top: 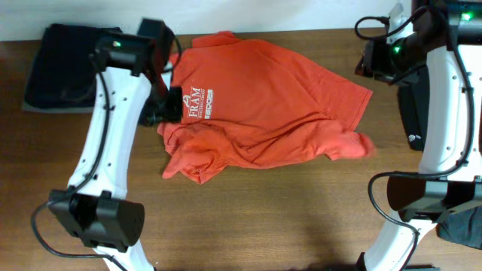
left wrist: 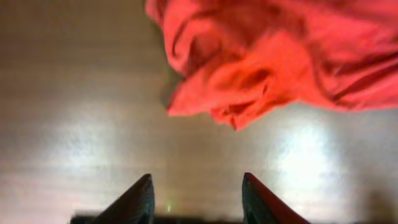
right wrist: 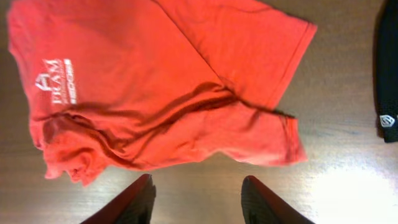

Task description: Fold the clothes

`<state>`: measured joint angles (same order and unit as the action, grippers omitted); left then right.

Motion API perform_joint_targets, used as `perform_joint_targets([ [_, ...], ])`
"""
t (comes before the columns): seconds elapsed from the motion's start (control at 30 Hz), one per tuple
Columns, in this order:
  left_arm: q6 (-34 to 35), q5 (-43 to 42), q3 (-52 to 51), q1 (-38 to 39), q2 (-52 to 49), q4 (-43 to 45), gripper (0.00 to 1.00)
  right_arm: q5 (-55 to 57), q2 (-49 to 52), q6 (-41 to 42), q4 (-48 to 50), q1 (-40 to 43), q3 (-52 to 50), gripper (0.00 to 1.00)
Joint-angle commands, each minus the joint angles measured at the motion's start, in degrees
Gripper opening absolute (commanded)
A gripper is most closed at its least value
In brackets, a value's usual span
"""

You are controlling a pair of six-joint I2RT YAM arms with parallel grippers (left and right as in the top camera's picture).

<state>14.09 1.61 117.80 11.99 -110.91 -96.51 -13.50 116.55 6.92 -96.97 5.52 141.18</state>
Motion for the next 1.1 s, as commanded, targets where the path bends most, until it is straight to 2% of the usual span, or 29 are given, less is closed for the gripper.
perform_joint_targets([
  [0.0, -0.90, -1.86, -3.96, 0.02, 0.33, -0.02, 0.49, 1.51, -0.48, -0.55, -0.37, -0.31, -0.37, 0.62],
  [0.07, -0.90, -1.90, -5.75, 0.33, 0.33, 0.17, 0.63, 1.51, -0.46, -1.01, -0.37, -0.31, -0.42, 0.75],
  [0.17, -0.94, -2.12, -9.68, 1.60, 0.33, 0.90, 0.82, 1.62, -0.46, -2.36, -0.37, -0.31, -1.42, 0.83],
  [0.37, -3.87, -8.28, -22.01, 4.70, 0.33, 7.02, 0.85, 3.06, -0.46, -3.54, -0.35, -0.22, -6.71, 0.84],
  [0.43, -2.27, -8.39, -27.12, 5.75, 0.33, 10.86, 0.81, 4.11, -0.46, -3.54, -0.35, -0.20, -8.85, 0.82],
  [0.5, -1.53, -9.29, -30.77, 6.45, 0.33, 14.01, 0.71, 4.55, -0.46, -3.52, -0.31, -0.20, -10.16, 0.77],
  [0.57, -0.39, -9.35, -33.99, 7.08, 0.33, 17.31, 0.56, 4.98, -0.46, -3.52, 0.20, -0.20, -10.62, 0.63],
  [0.63, 0.63, -9.33, -35.87, 7.54, 0.33, 20.28, 0.29, 4.98, -0.46, -3.52, 1.03, -0.20, -10.62, 0.49],
  [0.73, 0.63, -9.31, -38.16, 8.13, 0.33, 25.14, 0.26, 5.05, -0.37, -3.52, 2.84, -0.20, -10.64, 0.31],
  [0.77, 0.59, -9.29, -38.97, 8.28, 0.33, 27.02, 0.19, 5.07, -0.24, -3.52, 3.30, -0.20, -10.64, 0.27],
  [0.9, 0.09, -9.29, -40.00, 8.94, 0.26, 29.92, 0.07, 5.25, 0.11, -3.52, 3.56, -0.20, -10.88, 0.21],
  [1.07, -0.90, -9.27, -40.76, 9.97, 0.22, 34.47, 0.01, 5.35, 0.20, -3.50, 6.80, -0.20, -13.90, 0.16],
])
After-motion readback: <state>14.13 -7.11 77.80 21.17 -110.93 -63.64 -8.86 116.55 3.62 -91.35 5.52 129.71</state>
